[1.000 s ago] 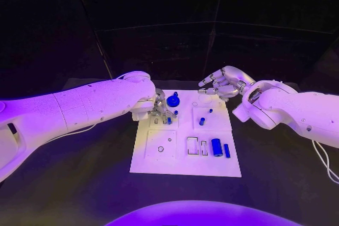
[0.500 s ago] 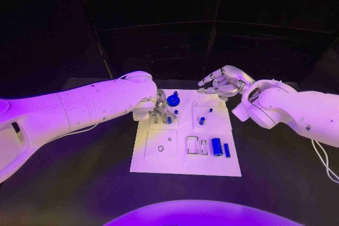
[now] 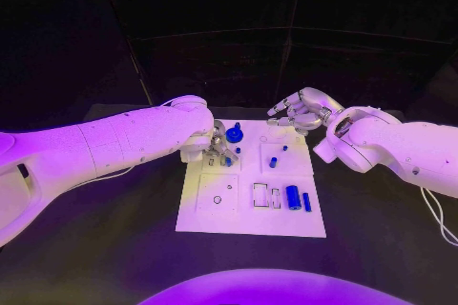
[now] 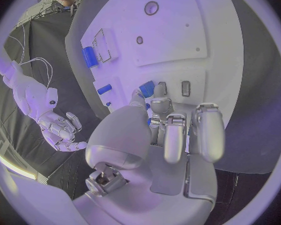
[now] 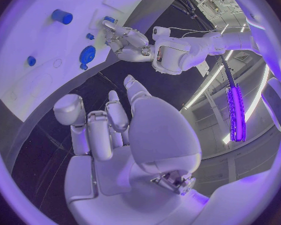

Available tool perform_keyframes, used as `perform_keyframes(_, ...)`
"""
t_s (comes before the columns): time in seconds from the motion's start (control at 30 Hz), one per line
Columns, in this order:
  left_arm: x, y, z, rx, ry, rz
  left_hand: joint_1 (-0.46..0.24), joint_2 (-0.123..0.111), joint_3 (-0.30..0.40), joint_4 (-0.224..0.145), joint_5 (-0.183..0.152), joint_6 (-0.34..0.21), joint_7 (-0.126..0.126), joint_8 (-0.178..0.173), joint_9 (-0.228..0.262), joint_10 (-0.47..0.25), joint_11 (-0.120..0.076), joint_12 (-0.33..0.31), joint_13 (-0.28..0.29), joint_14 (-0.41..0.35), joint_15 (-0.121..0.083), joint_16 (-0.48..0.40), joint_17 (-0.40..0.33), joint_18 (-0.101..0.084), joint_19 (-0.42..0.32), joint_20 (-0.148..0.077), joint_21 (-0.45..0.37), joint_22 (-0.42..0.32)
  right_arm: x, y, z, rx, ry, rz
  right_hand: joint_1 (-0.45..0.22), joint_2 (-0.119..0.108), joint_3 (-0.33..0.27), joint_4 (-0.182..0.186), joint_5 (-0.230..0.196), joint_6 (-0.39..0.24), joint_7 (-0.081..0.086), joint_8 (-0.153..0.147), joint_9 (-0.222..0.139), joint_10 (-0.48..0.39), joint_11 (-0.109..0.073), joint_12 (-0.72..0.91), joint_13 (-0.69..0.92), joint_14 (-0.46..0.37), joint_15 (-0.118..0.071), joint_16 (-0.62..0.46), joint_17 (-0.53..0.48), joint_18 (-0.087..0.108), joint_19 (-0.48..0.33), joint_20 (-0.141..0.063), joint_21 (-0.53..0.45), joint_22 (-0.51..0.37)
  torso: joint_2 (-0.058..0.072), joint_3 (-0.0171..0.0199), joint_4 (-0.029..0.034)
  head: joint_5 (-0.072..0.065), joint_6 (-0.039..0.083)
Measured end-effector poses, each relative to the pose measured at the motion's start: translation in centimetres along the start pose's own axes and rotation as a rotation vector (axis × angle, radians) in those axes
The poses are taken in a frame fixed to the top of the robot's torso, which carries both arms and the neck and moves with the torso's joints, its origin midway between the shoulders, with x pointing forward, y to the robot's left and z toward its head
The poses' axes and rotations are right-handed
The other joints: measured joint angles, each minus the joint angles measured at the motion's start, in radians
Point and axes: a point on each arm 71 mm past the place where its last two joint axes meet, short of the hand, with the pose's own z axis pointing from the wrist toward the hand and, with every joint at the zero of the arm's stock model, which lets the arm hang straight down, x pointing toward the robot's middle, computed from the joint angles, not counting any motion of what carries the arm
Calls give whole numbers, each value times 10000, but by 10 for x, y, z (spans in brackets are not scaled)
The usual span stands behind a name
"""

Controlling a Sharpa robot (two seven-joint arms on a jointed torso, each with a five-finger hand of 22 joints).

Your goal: Assemble the parts on the task board

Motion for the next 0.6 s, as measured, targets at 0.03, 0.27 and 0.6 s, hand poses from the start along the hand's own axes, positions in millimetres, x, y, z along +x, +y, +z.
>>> perform_keyframes(0.03,0,0,0,9,1,2,116,23,94,-94,0,-59,3,0,16,0,1,0,0,17,-23,0,0,0,0,0,0,0,0,0,0,3,2,-1,0,0,0,0,0,0,0,0,0,0,0,0,0,0,0,0,0,0,0,0,0,0,0,2,0,0,-5)
perform_keyframes(0.27,0,-1,-2,92,14,-8,977,147,889,-717,-23,-265,-17,0,23,-53,-96,-62,-47,35,-113,0,0,0,1,-75,0,-29,0,0,0,12,29,-1,0,0,-28,28,0,0,0,0,0,0,0,0,-10,38,-38,0,0,0,0,0,0,-14,-1,1,0,-6,-27)
perform_keyframes(0.6,3,2,-4,227,91,-65,1302,124,1359,-249,-30,-444,-50,2,22,-18,-130,-224,-121,35,-112,0,0,0,40,-114,0,-36,2,0,1,22,111,4,0,0,-28,28,0,0,0,0,-1,0,0,0,-9,38,-38,0,0,0,0,0,0,-17,-1,-1,1,-6,-59)
